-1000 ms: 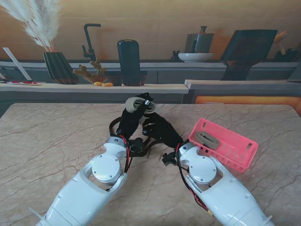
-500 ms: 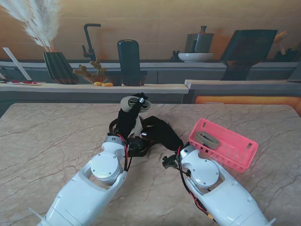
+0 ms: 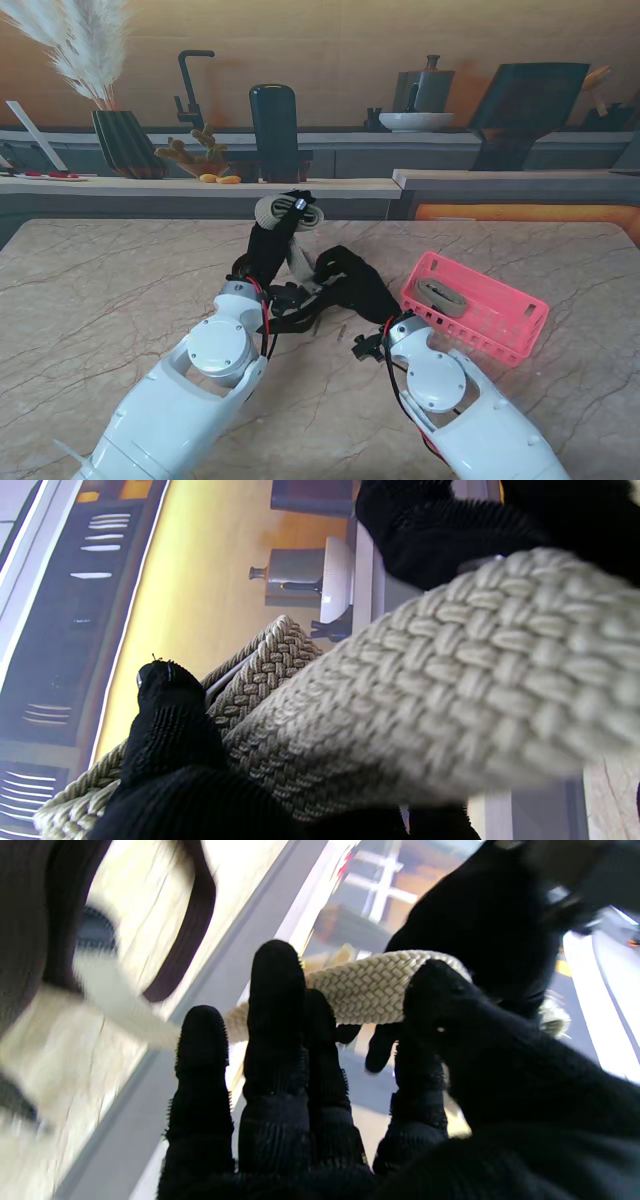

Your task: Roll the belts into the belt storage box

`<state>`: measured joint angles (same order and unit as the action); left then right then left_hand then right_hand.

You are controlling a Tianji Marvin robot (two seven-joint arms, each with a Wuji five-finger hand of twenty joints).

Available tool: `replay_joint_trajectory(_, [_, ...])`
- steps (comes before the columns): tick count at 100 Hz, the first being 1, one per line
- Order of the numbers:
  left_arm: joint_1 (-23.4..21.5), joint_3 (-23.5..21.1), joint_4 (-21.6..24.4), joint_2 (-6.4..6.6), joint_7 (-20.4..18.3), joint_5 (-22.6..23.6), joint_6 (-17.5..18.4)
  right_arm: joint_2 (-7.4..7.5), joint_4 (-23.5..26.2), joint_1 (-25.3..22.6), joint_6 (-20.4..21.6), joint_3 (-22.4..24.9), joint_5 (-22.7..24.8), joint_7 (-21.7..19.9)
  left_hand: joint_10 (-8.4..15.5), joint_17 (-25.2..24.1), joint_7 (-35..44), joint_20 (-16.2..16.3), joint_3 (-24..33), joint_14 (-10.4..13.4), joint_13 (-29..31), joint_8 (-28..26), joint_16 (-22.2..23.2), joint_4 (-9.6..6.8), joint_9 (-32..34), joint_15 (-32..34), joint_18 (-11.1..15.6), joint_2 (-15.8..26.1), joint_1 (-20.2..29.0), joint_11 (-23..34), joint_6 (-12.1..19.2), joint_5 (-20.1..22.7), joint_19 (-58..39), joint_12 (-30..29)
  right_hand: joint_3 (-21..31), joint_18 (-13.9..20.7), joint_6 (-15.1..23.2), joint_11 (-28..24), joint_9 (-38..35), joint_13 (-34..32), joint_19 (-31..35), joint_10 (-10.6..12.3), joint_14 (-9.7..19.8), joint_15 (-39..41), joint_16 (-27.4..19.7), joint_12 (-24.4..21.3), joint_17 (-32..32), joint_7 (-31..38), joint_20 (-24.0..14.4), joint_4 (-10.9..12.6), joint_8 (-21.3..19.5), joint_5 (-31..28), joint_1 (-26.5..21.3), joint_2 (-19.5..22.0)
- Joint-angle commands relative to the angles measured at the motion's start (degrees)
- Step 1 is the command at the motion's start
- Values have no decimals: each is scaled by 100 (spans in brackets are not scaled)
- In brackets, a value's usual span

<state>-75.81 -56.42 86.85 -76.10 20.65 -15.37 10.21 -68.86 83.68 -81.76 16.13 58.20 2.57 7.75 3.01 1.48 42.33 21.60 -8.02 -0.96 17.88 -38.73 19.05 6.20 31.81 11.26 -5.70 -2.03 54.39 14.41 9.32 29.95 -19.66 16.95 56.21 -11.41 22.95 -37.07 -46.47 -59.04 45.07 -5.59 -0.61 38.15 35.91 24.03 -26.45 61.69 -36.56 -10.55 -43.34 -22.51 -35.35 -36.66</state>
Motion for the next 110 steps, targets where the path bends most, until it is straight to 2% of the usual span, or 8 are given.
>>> replay_joint_trajectory(1, [-23, -19, 83, 16, -26, 123, 5, -54, 44, -107, -26, 65, 8, -65, -28, 95, 34, 96, 506, 145, 263, -48, 43, -115, 330, 78, 9, 692, 429, 123, 59, 463, -179, 85, 75, 114, -89, -333, -276, -332, 370, 149, 275, 698, 219, 55, -129, 336, -78, -224, 207, -138, -226, -238])
replay_joint_trajectory(24, [-78, -9, 54, 54, -139, 177, 52, 121, 94, -253, -5, 399, 2207, 623, -148, 303, -264, 80, 624, 113, 877, 436, 52, -229, 812, 65, -143, 281, 849, 32, -152, 267, -537, 189, -25, 28, -637, -315, 332, 659, 379, -1, 50, 449, -86, 39, 290, -239, 40, 92, 602, -121, 603, -189])
replay_joint_trajectory(48, [-78, 46, -46, -11, 40, 166, 141, 207, 296, -507, -16, 755, 2865, 854, -101, 458, -251, 140, 719, 88, 1334, 524, 189, -254, 1072, 254, -200, -144, 1867, 221, 29, 74, -1038, 205, -189, -13, -814, -231, 469, 841, 314, -54, -10, 284, -94, 53, 453, -546, 77, 387, 378, -174, 824, -57])
replay_joint_trajectory(69, [-88, 65, -139, -13, -14, 94, 162, 195, 334, -595, -25, 875, 2897, 964, -151, 809, 646, 113, 728, -391, 2393, 320, 1122, -237, 2028, 1502, -251, -280, 1950, 1905, 73, -75, -1657, 2914, -213, -38, -880, -233, 437, 837, 306, -86, -45, 311, -64, 71, 478, -687, 72, 432, 305, -199, 823, -20])
replay_joint_trajectory(78, [-91, 71, -201, 3, -111, 63, 171, 201, 384, -633, 11, 932, 2955, 996, -243, 1490, 829, 243, 809, -670, 2998, 408, 1820, -413, 2086, 2647, -442, -470, 1541, 3028, -284, -119, -2507, 3489, -219, -31, -894, -232, 421, 826, 307, -77, -39, 320, -57, 75, 476, -730, 68, 422, 301, -240, 832, 2])
replay_joint_trajectory(88, [-76, 86, -281, 19, -159, 178, 83, 212, 452, -675, 76, 993, 3019, 1011, -220, 2426, 1347, 300, 2326, -760, 3774, 324, 1896, -469, 2307, 3777, -602, -1416, 252, 3942, -478, -127, -3658, 3694, -240, -30, -889, -234, 396, 807, 313, -82, -44, 333, -49, 82, 464, -784, 61, 313, 363, -286, 819, 41])
replay_joint_trajectory(95, [-45, 114, -357, 20, -138, 348, 12, 221, 501, -701, 116, 1027, 3057, 1007, -247, 3075, 1602, 281, 3537, -619, 4333, 209, 1871, -408, 2443, 4493, -619, -2260, -506, 4408, -524, -127, -4252, 3921, -237, -35, -886, -233, 380, 799, 316, -88, -43, 335, -48, 83, 457, -782, 60, 287, 383, -284, 816, 56])
replay_joint_trajectory(110, [48, 209, -577, 96, -315, 846, -53, 232, 629, -754, 191, 1063, 3100, 993, -250, 4036, 1490, 279, 4622, -133, 5250, 167, 2221, -338, 2436, 5642, -542, -3074, -968, 4839, -712, -173, -5259, 4390, -228, -60, -994, -233, 328, 785, 331, -117, -81, 346, -38, 96, 444, -969, 49, 353, 551, -394, 908, 109])
